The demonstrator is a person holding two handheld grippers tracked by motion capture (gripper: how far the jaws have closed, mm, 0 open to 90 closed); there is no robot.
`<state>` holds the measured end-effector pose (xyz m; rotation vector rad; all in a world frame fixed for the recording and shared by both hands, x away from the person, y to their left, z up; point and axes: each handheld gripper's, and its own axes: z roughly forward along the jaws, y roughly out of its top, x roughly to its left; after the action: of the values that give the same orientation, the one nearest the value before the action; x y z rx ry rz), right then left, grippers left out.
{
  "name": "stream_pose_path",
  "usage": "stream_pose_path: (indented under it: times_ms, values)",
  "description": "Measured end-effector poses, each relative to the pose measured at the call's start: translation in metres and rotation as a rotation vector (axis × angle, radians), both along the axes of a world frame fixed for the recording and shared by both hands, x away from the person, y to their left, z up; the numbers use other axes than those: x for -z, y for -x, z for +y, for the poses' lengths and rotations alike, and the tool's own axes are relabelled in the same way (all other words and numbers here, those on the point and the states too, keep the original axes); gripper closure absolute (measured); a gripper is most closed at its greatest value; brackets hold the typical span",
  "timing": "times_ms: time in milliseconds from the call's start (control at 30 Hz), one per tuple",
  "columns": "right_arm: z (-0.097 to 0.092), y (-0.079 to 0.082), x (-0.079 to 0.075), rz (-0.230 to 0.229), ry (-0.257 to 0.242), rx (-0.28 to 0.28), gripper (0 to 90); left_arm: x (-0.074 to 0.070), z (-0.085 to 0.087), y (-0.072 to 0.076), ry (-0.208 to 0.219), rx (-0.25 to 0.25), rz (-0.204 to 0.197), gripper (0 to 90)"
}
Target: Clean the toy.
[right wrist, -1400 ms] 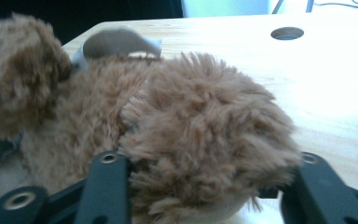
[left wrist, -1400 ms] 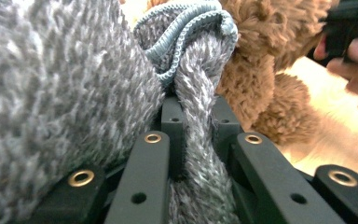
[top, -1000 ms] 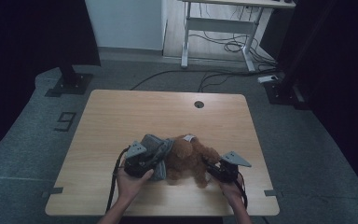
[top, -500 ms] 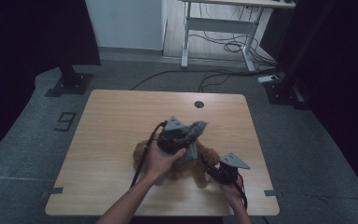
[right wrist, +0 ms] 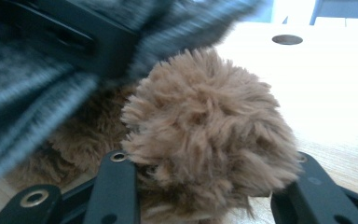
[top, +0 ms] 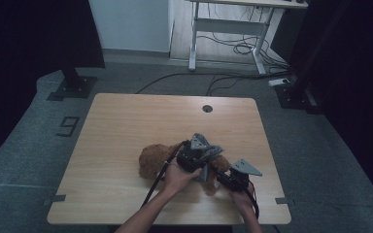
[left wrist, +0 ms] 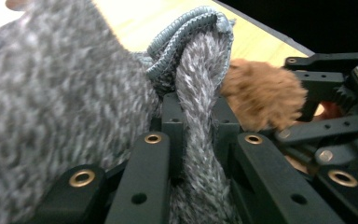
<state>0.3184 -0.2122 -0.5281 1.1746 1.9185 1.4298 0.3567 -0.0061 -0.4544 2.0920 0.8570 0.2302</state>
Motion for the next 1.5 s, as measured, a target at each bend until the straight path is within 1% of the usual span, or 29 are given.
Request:
stream_pose_path:
  times_ms: [67,133,233,300,333,367,400,433,500,567,633,700,733,767,833,900,967,1000,1067,1133,1167,1233,1300,1400,1433,1500]
  values:
    - [-0.002,-0.001,0.002,0.009,-0.010,-0.008,57.4,0.000,0.009,0.000,0.012,-0.012,0.002,80.1]
    - [-0.003,-0.001,0.003,0.010,-0.012,-0.010,57.4,-0.001,0.023,0.001,0.039,-0.029,0.005,80.2]
    - [-0.002,-0.001,0.004,0.011,-0.006,-0.009,57.4,-0.003,0.046,0.004,0.058,-0.072,-0.011,80.2]
    - [-0.002,-0.001,0.004,0.010,-0.003,-0.010,57.5,-0.002,0.065,0.006,0.058,-0.120,-0.037,80.2]
    - [-0.003,-0.001,0.004,0.009,0.000,-0.010,57.6,-0.001,0.074,0.007,0.065,-0.132,-0.034,80.2]
    - [-0.003,-0.002,0.004,0.010,-0.001,-0.012,57.5,0.002,0.088,0.007,0.100,-0.138,-0.010,80.1]
    - [-0.004,-0.002,0.005,0.011,-0.006,-0.023,57.5,0.003,0.099,0.008,0.133,-0.140,0.008,80.2]
    - [-0.004,-0.002,0.005,0.009,-0.006,-0.030,57.6,0.004,0.108,0.010,0.155,-0.141,0.015,80.2]
    - [-0.003,-0.002,0.005,0.003,-0.002,-0.032,57.5,0.004,0.120,0.015,0.182,-0.149,0.013,80.2]
    - [-0.003,-0.002,0.005,0.004,0.000,-0.028,57.5,0.002,0.133,0.021,0.201,-0.166,-0.004,80.2]
    - [-0.003,-0.002,0.005,0.000,0.004,-0.028,57.6,0.002,0.144,0.023,0.208,-0.183,-0.014,80.1]
    - [-0.002,-0.001,0.005,-0.015,0.014,-0.034,57.6,0.002,0.158,0.023,0.218,-0.221,-0.016,80.0]
    - [-0.002,-0.001,0.006,-0.022,0.016,-0.035,57.6,0.002,0.167,0.023,0.212,-0.247,-0.016,80.0]
    - [-0.003,-0.001,0.007,-0.027,0.019,-0.037,57.6,0.004,0.175,0.021,0.209,-0.269,-0.013,80.0]
    - [-0.005,-0.001,0.008,-0.029,0.008,-0.044,57.6,0.010,0.192,0.017,0.241,-0.287,0.031,79.9]
    - [-0.004,-0.001,0.008,-0.041,0.014,-0.048,57.6,0.012,0.198,0.017,0.239,-0.297,0.040,79.8]
    - [-0.004,-0.001,0.007,-0.041,0.016,-0.047,57.6,0.010,0.198,0.017,0.238,-0.291,0.039,79.7]
    - [-0.003,-0.001,0.007,-0.042,0.016,-0.046,57.6,0.007,0.196,0.017,0.231,-0.284,0.031,79.7]
    - [-0.004,-0.001,0.007,-0.043,0.016,-0.046,57.6,-0.001,0.188,0.018,0.226,-0.270,0.011,79.7]
    - [-0.004,-0.001,0.007,-0.044,0.017,-0.046,57.6,-0.011,0.177,0.018,0.214,-0.247,-0.015,79.7]
    - [-0.004,-0.001,0.007,-0.046,0.019,-0.047,57.6,-0.017,0.169,0.017,0.217,-0.235,-0.023,79.6]
    - [-0.004,-0.002,0.007,-0.046,0.018,-0.051,57.6,-0.029,0.150,0.016,0.219,-0.201,-0.042,79.7]
    - [-0.004,-0.002,0.007,-0.046,0.017,-0.053,57.6,-0.038,0.132,0.015,0.218,-0.166,-0.058,79.6]
    - [-0.004,-0.002,0.007,-0.047,0.019,-0.056,57.6,-0.052,0.097,0.012,0.200,-0.102,-0.079,79.7]
    - [-0.004,-0.002,0.007,-0.047,0.020,-0.058,57.6,-0.056,0.081,0.010,0.189,-0.075,-0.087,79.6]
    - [-0.004,-0.002,0.007,-0.046,0.018,-0.058,57.6,-0.061,0.059,0.006,0.178,-0.036,-0.089,79.5]
